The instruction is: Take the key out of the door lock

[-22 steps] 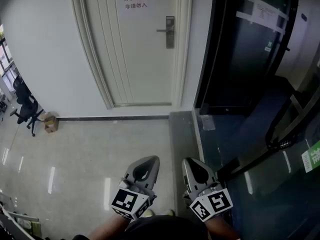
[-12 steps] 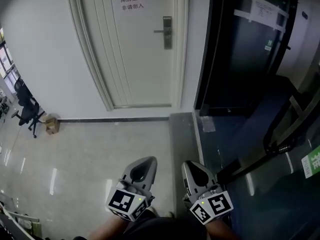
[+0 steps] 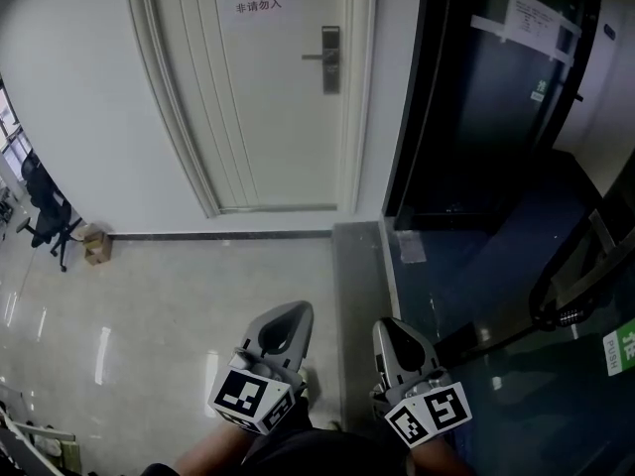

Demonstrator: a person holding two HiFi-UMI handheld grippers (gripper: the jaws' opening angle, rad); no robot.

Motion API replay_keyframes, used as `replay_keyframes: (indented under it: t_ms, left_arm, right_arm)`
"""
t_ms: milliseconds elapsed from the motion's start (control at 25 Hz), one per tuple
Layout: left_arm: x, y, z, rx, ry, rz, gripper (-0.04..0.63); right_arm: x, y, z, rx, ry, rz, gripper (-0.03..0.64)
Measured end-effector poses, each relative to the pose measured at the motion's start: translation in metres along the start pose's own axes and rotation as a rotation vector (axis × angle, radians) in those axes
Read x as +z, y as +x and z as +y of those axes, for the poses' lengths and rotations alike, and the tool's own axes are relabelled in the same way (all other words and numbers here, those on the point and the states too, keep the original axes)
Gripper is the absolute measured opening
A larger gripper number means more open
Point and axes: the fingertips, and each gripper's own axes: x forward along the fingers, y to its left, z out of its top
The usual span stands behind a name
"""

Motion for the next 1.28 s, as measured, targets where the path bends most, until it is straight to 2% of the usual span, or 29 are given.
replay_keyframes:
  t_ms: [280, 440, 920, 1280]
  left_arm:
    - [-0.002, 0.046, 0.051, -0.009, -0.028, -0.008, 0.005]
    - [0.000, 0.075, 0.093, -0.017, -0.030, 0.011, 0.005]
    - [0.021, 0.160, 0.207, -0.080, -0.026, -0.022, 0.005]
    - [0.033, 0.223, 0.244, -0.098, -0.031, -0.044, 0.005]
  right_arm:
    - [-0.017, 0.060, -0.019, -0.016, -0.004, 0.023, 0.017]
    - [-0.015, 0.113, -0.025, -0.026, -0.006, 0.010, 0.017]
    - [-0.008, 0.269, -0.038, -0.049, -0.033, -0.020, 0.017]
    - [-0.009, 0.323, -0.069, -0.072, -0.029, -0.018, 0.017]
